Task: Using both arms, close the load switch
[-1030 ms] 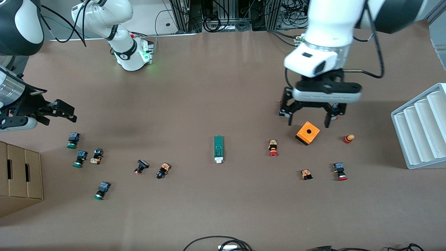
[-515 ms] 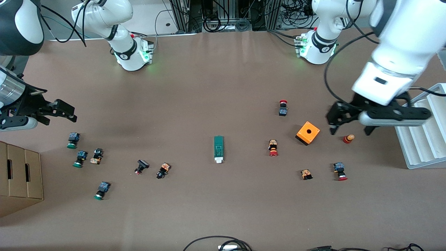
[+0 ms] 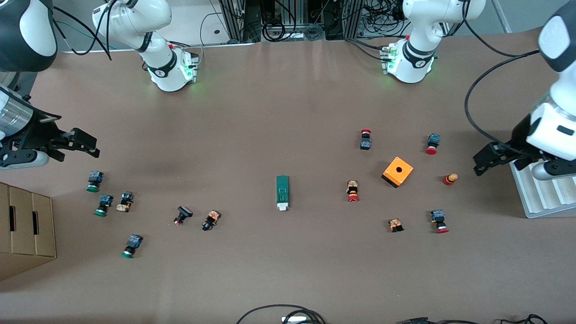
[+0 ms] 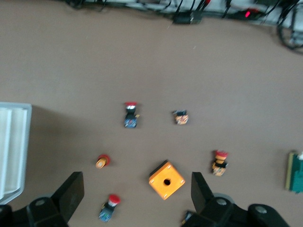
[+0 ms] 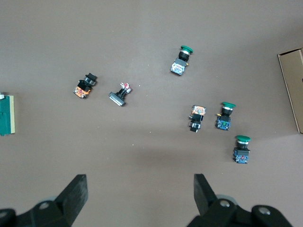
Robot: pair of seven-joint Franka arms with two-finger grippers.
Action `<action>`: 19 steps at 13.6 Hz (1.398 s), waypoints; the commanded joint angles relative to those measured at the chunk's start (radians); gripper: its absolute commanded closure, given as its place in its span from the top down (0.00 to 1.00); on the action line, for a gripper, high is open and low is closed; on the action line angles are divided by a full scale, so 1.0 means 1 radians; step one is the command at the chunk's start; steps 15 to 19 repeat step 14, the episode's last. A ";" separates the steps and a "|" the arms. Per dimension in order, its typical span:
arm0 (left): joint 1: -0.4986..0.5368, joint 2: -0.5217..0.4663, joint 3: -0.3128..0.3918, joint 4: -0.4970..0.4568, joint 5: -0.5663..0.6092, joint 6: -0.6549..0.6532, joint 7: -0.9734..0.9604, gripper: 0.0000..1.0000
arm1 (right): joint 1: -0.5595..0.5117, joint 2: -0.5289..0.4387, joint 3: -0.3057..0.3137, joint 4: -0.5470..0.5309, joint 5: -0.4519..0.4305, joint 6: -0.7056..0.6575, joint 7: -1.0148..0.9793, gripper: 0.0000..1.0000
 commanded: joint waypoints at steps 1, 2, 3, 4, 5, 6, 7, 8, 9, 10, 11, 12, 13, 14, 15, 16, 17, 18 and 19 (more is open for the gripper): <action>0.017 -0.029 0.041 -0.006 -0.021 -0.090 0.095 1.00 | 0.009 0.011 -0.001 0.023 -0.021 -0.019 -0.007 1.00; 0.019 -0.028 0.046 0.024 -0.023 -0.124 0.108 1.00 | 0.012 0.011 -0.001 0.023 -0.021 -0.019 -0.005 1.00; 0.025 -0.026 0.046 0.049 -0.023 -0.147 0.108 1.00 | 0.012 0.011 -0.003 0.023 -0.021 -0.019 -0.007 1.00; 0.026 -0.026 0.045 0.055 -0.023 -0.158 0.110 1.00 | 0.012 0.011 -0.001 0.023 -0.021 -0.019 -0.007 1.00; 0.026 -0.025 0.046 0.055 -0.023 -0.160 0.110 1.00 | 0.012 0.011 -0.003 0.023 -0.021 -0.019 -0.007 1.00; 0.026 -0.019 0.045 0.054 -0.022 -0.160 0.108 1.00 | 0.012 0.011 -0.003 0.022 -0.019 -0.019 -0.007 1.00; 0.026 -0.013 0.045 0.048 -0.017 -0.161 0.111 1.00 | 0.012 0.011 -0.001 0.023 -0.021 -0.019 -0.007 1.00; 0.026 -0.008 0.045 0.036 -0.021 -0.161 0.108 1.00 | 0.012 0.011 -0.001 0.023 -0.019 -0.019 -0.007 1.00; 0.026 0.004 0.045 0.034 -0.008 -0.161 0.113 1.00 | 0.012 0.011 -0.003 0.023 -0.019 -0.019 -0.007 1.00; 0.034 0.007 0.045 0.032 -0.014 -0.163 0.116 1.00 | 0.012 0.011 -0.003 0.023 -0.019 -0.019 -0.007 1.00; 0.049 0.012 0.045 0.029 -0.014 -0.164 0.129 1.00 | 0.012 0.012 -0.001 0.023 -0.021 -0.019 -0.007 1.00; 0.049 0.017 0.045 0.031 -0.008 -0.169 0.172 1.00 | 0.012 0.012 -0.003 0.023 -0.021 -0.019 -0.007 1.00; 0.052 0.009 0.046 0.032 -0.008 -0.196 0.189 1.00 | 0.013 0.012 -0.001 0.023 -0.021 -0.019 -0.007 1.00; 0.052 0.007 0.054 0.037 -0.015 -0.221 0.189 1.00 | 0.013 0.011 -0.001 0.023 -0.021 -0.021 -0.007 1.00; 0.052 0.007 0.054 0.037 -0.015 -0.221 0.189 1.00 | 0.013 0.011 -0.001 0.023 -0.021 -0.021 -0.007 1.00; 0.052 0.007 0.054 0.037 -0.015 -0.221 0.189 1.00 | 0.013 0.011 -0.001 0.023 -0.021 -0.021 -0.007 1.00; 0.052 0.007 0.054 0.037 -0.015 -0.221 0.189 1.00 | 0.013 0.011 -0.001 0.023 -0.021 -0.021 -0.007 1.00; 0.052 0.007 0.054 0.037 -0.015 -0.221 0.189 1.00 | 0.013 0.011 -0.001 0.023 -0.021 -0.021 -0.007 1.00; 0.052 0.007 0.054 0.037 -0.015 -0.221 0.189 1.00 | 0.013 0.011 -0.001 0.023 -0.021 -0.021 -0.007 1.00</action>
